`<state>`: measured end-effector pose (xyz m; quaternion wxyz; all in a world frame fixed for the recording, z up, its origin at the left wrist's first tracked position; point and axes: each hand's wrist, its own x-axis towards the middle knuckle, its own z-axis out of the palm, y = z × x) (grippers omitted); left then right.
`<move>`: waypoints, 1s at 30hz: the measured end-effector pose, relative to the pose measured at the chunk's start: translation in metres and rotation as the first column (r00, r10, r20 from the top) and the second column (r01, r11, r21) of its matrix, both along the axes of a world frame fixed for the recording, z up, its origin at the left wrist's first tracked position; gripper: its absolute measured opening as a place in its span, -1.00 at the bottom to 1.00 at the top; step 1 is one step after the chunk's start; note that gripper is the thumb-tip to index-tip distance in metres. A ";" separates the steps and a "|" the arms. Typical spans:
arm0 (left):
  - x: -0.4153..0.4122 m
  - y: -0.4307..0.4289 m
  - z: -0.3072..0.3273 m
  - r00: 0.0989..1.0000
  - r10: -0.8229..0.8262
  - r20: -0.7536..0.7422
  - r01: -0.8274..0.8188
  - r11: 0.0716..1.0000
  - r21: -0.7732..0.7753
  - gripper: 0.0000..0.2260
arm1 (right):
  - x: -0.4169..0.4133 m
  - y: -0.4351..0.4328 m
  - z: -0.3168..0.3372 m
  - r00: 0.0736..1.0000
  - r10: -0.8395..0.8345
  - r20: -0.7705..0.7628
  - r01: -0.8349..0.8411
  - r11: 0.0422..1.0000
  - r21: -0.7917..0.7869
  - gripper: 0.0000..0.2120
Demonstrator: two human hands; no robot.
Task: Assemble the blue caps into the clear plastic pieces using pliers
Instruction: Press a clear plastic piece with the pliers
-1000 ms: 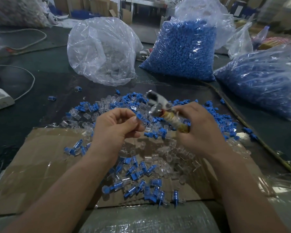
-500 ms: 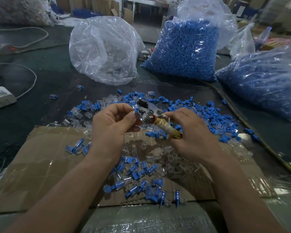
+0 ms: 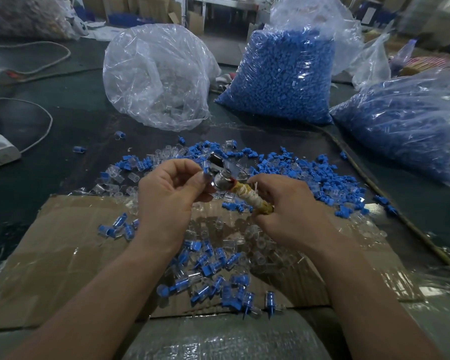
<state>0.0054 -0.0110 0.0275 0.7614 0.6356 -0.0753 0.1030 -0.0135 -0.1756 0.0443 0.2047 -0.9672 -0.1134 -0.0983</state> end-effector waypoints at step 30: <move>-0.009 0.005 0.008 0.759 -0.589 -0.277 0.647 0.637 0.419 -0.93 | 0.021 -0.047 -0.013 0.906 -0.408 -0.113 0.403 0.913 -0.068 -0.50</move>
